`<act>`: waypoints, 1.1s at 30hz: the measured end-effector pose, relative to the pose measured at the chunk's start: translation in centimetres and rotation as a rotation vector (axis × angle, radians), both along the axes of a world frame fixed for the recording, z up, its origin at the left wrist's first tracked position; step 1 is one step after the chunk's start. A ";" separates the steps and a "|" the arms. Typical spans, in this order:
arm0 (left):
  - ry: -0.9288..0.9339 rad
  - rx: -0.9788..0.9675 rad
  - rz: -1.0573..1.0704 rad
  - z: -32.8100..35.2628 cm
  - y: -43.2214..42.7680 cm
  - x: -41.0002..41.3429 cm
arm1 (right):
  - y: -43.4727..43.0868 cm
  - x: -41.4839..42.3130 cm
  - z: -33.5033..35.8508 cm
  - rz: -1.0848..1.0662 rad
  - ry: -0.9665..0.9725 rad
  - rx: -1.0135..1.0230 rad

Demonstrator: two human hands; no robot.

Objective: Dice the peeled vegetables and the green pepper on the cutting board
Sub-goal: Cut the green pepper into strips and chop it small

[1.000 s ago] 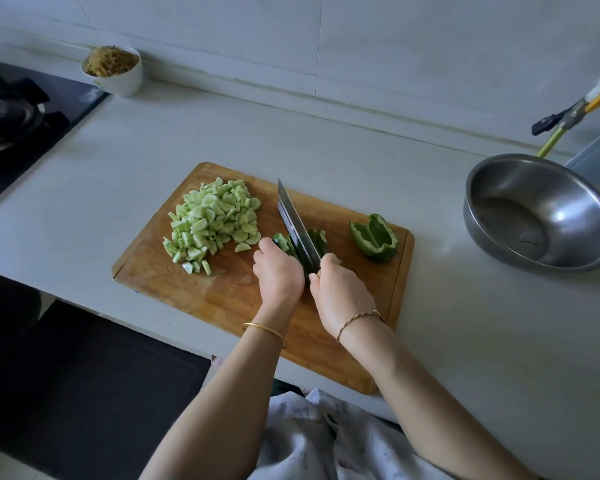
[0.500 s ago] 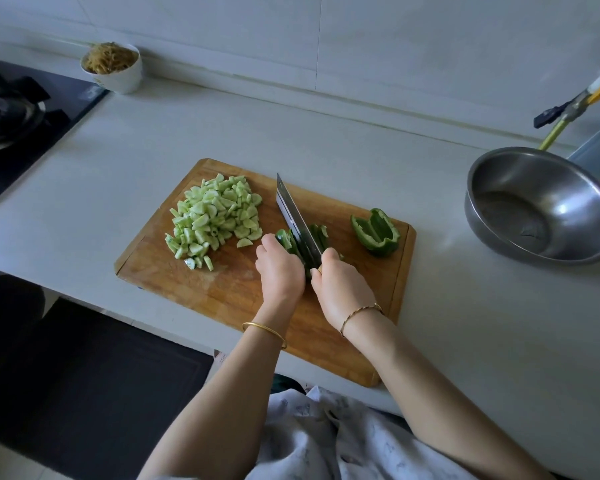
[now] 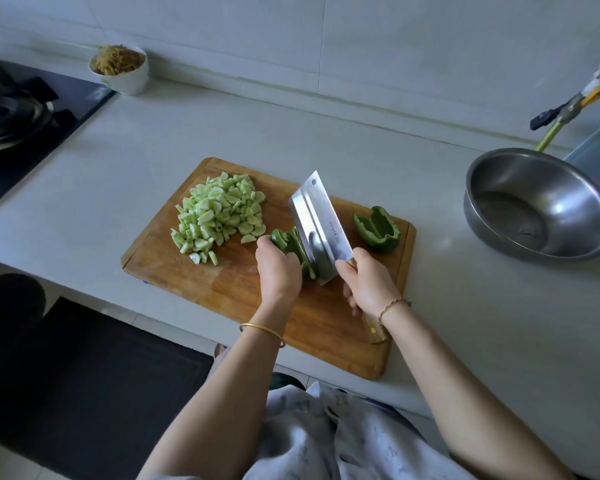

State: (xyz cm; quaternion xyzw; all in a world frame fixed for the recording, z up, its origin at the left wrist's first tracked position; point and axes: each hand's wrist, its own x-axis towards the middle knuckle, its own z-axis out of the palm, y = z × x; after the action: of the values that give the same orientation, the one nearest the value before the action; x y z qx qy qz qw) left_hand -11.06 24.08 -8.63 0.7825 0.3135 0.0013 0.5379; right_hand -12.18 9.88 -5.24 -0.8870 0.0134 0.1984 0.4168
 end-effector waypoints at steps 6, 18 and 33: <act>0.007 -0.019 0.061 -0.2 1.5 0.0 | -0.4 0.0 -0.2 -0.022 0.028 0.083; -0.029 -0.092 -0.042 0.2 0.5 0.0 | -1.5 1.0 2.7 -0.085 -0.120 0.146; -0.069 -0.109 -0.012 0.0 -0.2 0.0 | 0.3 -1.2 4.2 0.030 -0.108 0.020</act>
State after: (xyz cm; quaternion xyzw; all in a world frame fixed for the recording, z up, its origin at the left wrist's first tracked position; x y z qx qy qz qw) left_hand -11.04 23.87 -8.59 0.7534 0.2897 0.0081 0.5902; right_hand -13.38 10.22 -1.01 -0.8922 -0.0246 0.1566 0.4229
